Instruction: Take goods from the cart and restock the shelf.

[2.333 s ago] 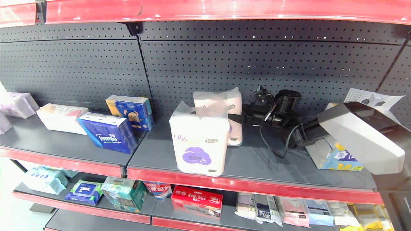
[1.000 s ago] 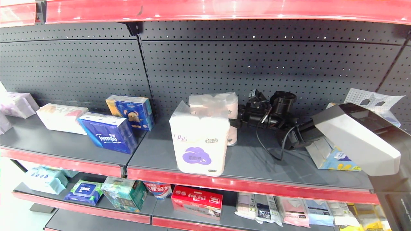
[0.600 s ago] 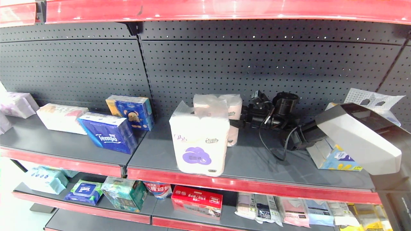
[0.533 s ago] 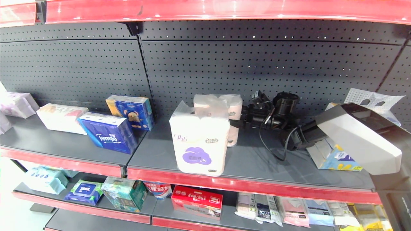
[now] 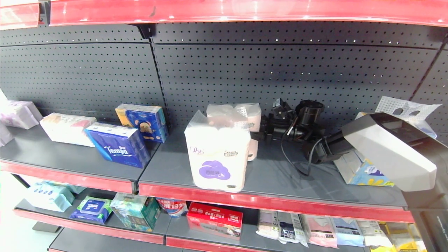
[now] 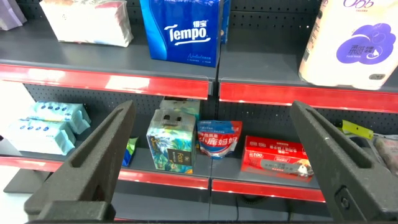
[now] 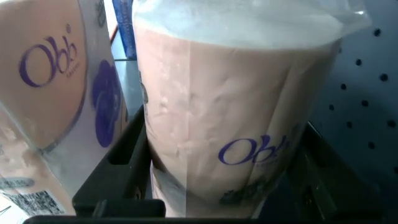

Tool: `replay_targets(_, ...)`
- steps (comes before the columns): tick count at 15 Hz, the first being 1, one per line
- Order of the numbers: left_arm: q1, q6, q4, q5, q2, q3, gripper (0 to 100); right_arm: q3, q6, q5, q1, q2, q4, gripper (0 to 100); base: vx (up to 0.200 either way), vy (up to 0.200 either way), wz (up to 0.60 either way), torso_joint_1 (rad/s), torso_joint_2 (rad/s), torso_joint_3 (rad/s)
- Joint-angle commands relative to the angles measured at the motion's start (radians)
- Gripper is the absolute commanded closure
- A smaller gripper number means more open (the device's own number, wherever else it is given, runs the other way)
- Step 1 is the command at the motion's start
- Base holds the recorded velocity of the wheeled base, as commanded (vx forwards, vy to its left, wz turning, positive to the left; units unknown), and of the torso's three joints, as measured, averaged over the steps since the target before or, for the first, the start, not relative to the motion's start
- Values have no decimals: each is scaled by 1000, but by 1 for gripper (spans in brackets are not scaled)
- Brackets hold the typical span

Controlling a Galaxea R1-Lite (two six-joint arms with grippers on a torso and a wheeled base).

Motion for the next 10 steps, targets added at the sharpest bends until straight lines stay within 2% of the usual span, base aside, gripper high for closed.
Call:
replay_targets(1,1,0,0,0,0,0,0,-2,-1,0,2,5,-1,100,0,0,0,0,0,0)
replay_targets(10,1,0,0,0,0,0,0,2,-4,-3,-16,13,0,100,0,0,0,0,0,0)
